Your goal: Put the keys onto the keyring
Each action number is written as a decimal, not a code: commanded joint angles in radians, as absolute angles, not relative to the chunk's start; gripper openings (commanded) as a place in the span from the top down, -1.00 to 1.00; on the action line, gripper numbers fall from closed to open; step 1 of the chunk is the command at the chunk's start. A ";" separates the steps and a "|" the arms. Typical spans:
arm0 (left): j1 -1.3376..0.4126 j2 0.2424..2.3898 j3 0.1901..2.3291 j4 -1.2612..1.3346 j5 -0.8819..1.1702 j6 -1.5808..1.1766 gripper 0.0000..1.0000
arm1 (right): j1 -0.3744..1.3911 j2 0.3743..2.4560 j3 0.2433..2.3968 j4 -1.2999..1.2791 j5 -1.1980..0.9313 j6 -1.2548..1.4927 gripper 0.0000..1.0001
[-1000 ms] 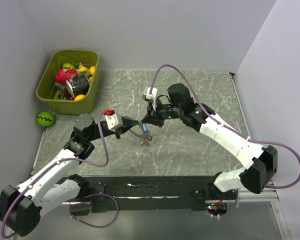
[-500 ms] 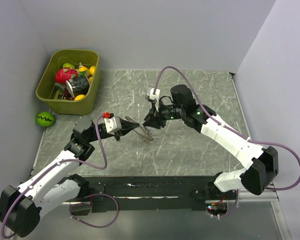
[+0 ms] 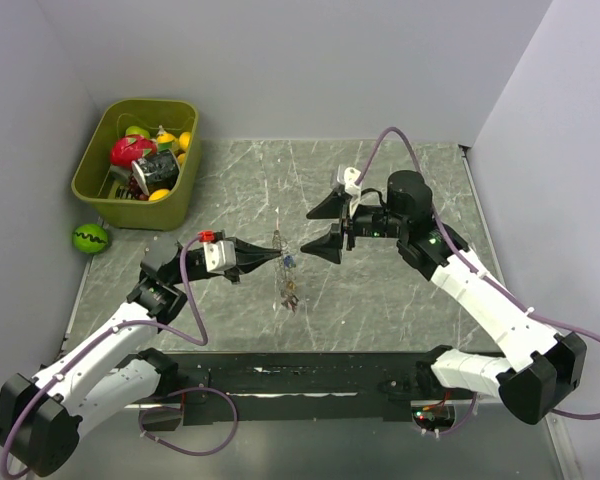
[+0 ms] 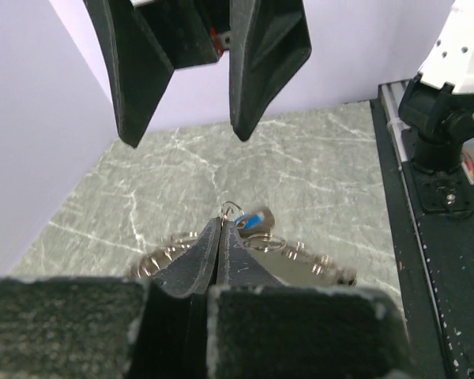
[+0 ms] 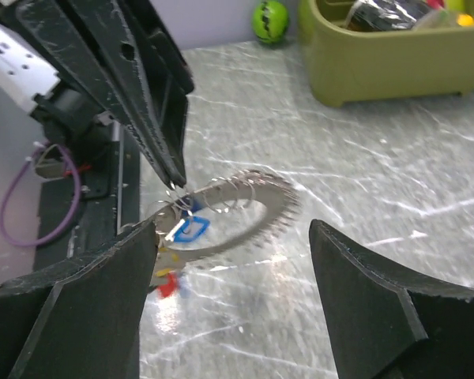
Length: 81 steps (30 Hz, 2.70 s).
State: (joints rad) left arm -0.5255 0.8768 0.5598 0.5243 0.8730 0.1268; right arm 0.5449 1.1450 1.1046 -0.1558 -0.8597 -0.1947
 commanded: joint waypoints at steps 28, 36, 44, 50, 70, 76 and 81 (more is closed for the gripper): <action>-0.529 0.904 0.552 0.856 1.003 -0.031 0.98 | 0.551 1.147 1.086 -0.037 -1.104 -0.172 -0.31; -0.528 0.920 0.554 0.900 1.011 -0.061 0.98 | 0.601 1.169 1.091 -0.020 -1.092 -0.153 -0.03; -0.531 0.925 0.560 0.902 1.005 -0.060 0.98 | 0.633 1.167 1.071 0.026 -1.066 -0.126 0.06; -0.531 0.916 0.558 0.910 0.997 -0.066 0.98 | 0.646 1.193 1.081 0.017 -1.077 -0.129 0.15; -0.531 0.917 0.540 0.934 0.999 -0.098 0.98 | 0.670 1.207 1.085 0.095 -1.022 -0.055 1.00; -0.531 0.905 0.537 0.897 0.986 -0.087 0.98 | 0.672 1.209 1.089 0.089 -1.016 -0.061 1.00; -0.532 0.922 0.555 0.856 0.992 -0.069 0.98 | 0.673 1.204 1.088 0.075 -1.014 -0.068 1.00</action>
